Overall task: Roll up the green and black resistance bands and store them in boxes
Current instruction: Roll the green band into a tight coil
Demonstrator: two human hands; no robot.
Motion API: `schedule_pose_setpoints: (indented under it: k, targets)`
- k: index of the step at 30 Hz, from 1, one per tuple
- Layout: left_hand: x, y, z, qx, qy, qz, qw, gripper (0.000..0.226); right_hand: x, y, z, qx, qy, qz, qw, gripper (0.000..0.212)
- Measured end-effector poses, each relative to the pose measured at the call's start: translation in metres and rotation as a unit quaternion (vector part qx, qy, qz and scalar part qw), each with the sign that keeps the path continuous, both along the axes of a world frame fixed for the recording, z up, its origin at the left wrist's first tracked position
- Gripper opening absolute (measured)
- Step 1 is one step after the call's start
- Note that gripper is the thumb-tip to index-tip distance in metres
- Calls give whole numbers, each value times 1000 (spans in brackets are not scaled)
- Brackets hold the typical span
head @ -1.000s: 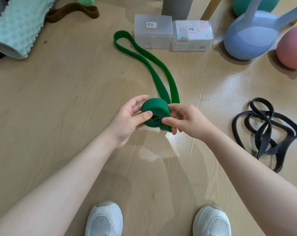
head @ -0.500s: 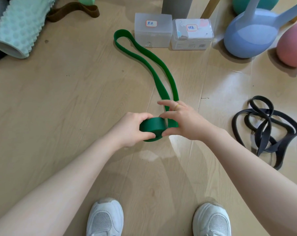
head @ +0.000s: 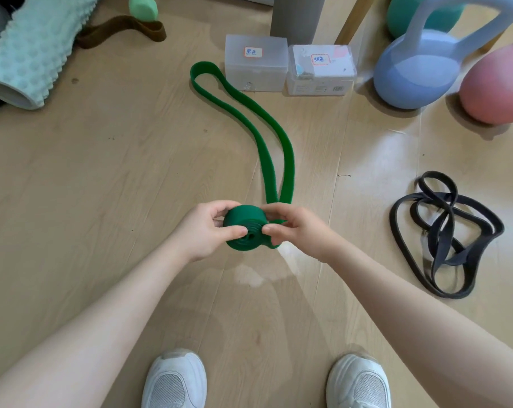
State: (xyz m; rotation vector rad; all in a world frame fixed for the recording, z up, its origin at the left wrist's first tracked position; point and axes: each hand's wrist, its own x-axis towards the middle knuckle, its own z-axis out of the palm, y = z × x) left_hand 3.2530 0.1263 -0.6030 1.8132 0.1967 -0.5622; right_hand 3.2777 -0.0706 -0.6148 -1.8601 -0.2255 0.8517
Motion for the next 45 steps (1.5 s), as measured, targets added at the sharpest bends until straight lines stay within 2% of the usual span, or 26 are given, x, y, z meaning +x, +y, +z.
schedule_pose_setpoints:
  k: [3, 6, 11, 14, 16, 18, 19, 22, 24, 26, 28, 32, 36, 39, 41, 45]
  targets:
    - [1, 1, 3, -32, -9, 55, 998, 40, -1, 2, 5, 72, 48, -65, 994, 33]
    - [2, 1, 10, -109, -35, 97, 989, 39, 2, 6, 18, 125, 55, -114, 984, 31]
    - [1, -3, 27, -293, -40, 136, 946, 44, 7, 8, 55, 38, -146, -73, 986, 42]
    - [6, -3, 35, -340, -27, 103, 935, 41, 9, 3, 71, 22, -217, -48, 975, 42]
    - [11, 1, 38, -284, -20, 45, 958, 41, 14, -1, 70, -24, -235, -20, 972, 46]
    - [16, 5, 40, -142, -26, -47, 988, 50, 16, -2, 63, -74, -241, 19, 968, 45]
    - [18, 6, 40, -75, -28, -86, 993, 55, 16, -2, 58, -99, -250, 50, 962, 44]
    - [18, 1, 41, 21, -24, -150, 988, 49, 12, 2, 47, -141, -253, 151, 945, 40]
    - [16, -4, 41, 65, -19, -170, 983, 46, 11, 4, 46, -168, -239, 180, 939, 43]
    - [17, -9, 40, 101, -20, -183, 978, 49, 11, 4, 44, -177, -229, 173, 941, 45]
    - [19, -15, 41, 137, -38, -192, 971, 51, 13, 1, 43, -139, -194, 127, 963, 46]
    - [17, -17, 40, 107, -61, -157, 980, 40, 16, -7, 48, -84, -119, 28, 989, 48]
    - [12, -7, 41, 73, -105, -98, 987, 41, 20, -7, 56, -90, -184, 68, 976, 45]
    - [13, -3, 45, 95, -139, -94, 981, 47, 26, -10, 54, -75, -194, 90, 974, 46]
    - [14, -3, 47, 87, -149, -89, 981, 49, 26, -13, 47, -57, -194, 73, 977, 46]
    - [16, 1, 46, 75, -181, -71, 978, 55, 20, -14, 35, 19, -129, -8, 991, 47]
